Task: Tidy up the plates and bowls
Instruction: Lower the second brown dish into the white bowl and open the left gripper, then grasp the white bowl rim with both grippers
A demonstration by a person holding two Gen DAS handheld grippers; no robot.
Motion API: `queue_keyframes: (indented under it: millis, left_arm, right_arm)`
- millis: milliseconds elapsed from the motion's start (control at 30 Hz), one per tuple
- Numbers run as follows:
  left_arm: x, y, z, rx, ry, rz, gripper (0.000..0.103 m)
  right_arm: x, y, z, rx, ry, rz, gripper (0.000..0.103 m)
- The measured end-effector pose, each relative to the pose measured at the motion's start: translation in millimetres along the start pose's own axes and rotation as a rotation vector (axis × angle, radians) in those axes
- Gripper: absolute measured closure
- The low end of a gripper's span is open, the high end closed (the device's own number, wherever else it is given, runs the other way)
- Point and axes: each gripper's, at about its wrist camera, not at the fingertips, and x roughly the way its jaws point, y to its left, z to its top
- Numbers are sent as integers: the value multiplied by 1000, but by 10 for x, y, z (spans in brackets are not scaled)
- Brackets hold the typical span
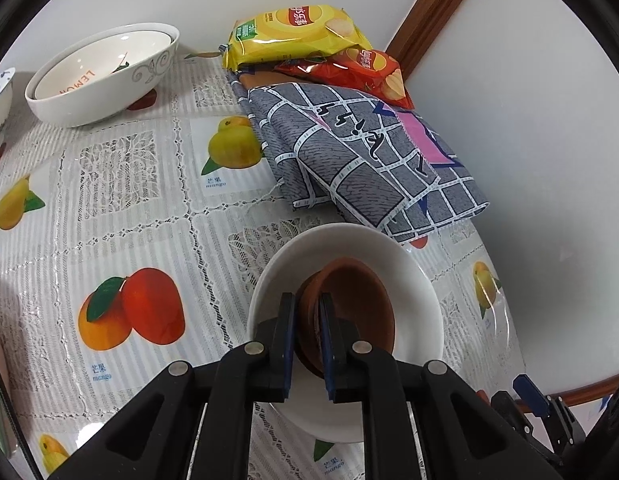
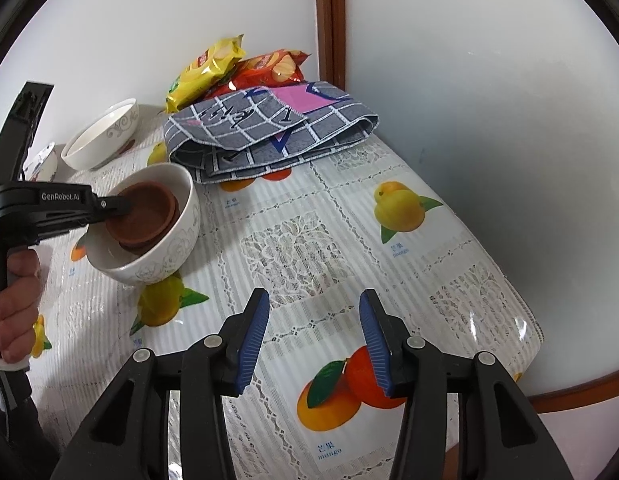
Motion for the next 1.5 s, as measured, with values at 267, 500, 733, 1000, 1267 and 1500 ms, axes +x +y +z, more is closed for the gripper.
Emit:
queue_keyframes:
  millis: [267, 500, 733, 1000, 1267, 1500]
  left_arm:
    - [-209, -115, -30, 62, -14, 37, 88]
    - [-542, -77, -42, 73, -76, 91, 75]
    - [-557, 95, -109, 31, -52, 113, 75]
    - [-326, 120, -103, 9, -13, 107, 75]
    - [-58, 160, -113, 9, 40, 139, 75]
    - [8, 131, -102, 26, 51, 154, 74]
  right_arm:
    - [-42, 44, 27, -9, -12, 12, 56]
    - [-218, 159, 273, -28, -105, 42, 56]
    - [-132, 344, 517, -42, -110, 161, 56]
    - [221, 505, 617, -12, -24, 207, 58]
    - [512, 655, 593, -42, 41, 188, 60]
    - [705, 756, 632, -73, 93, 143, 60]
